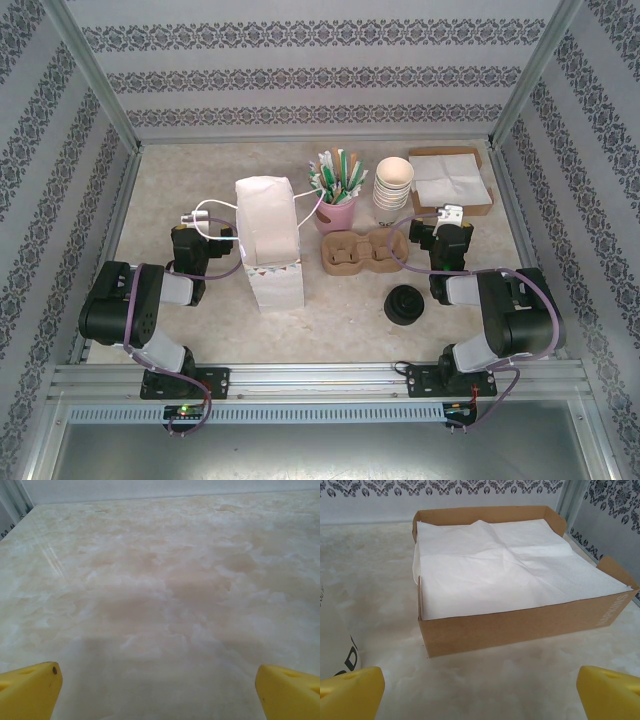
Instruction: Pack the takeout coffee
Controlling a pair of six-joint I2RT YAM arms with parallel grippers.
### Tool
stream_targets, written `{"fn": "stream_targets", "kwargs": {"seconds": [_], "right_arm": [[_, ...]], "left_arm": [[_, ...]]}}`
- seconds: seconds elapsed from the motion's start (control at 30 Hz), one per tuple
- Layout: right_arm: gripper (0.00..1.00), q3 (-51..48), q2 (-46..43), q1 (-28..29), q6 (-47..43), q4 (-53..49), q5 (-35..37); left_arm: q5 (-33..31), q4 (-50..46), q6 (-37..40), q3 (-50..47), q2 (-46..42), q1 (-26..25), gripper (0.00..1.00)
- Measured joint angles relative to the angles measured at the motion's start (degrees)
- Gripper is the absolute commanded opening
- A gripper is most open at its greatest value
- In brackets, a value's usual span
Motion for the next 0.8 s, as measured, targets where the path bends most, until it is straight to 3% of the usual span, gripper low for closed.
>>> {"fn": "stream_targets", "kwargs": {"seconds": [0.17, 0.37, 0.57, 0.8], "right_arm": [[0.98, 0.07, -4.42, 0.46, -1.4, -3.13, 0.55], [0.98, 3.61, -21.46, 0.52, -0.59, -21.05, 4.63], [0.98, 4.92, -35.41, -0.87, 7.74, -40.0, 7.89], [0.98, 9.97, -45.99, -6.86, 19.63, -61.88, 3.74]], "left_arm": [[-0.07, -3.02, -0.04, -0.63, -6.75, 0.0, 1.0], [-3.37, -16.28, -4.04, -0.72, -29.03, 0.0, 1.0], [-6.54, -38.93, -10.75, 0.72, -52.0, 0.0, 1.0], [-8.68, -65.22, -20.04, 10.03, -67.95, 0.35, 1.0]]}}
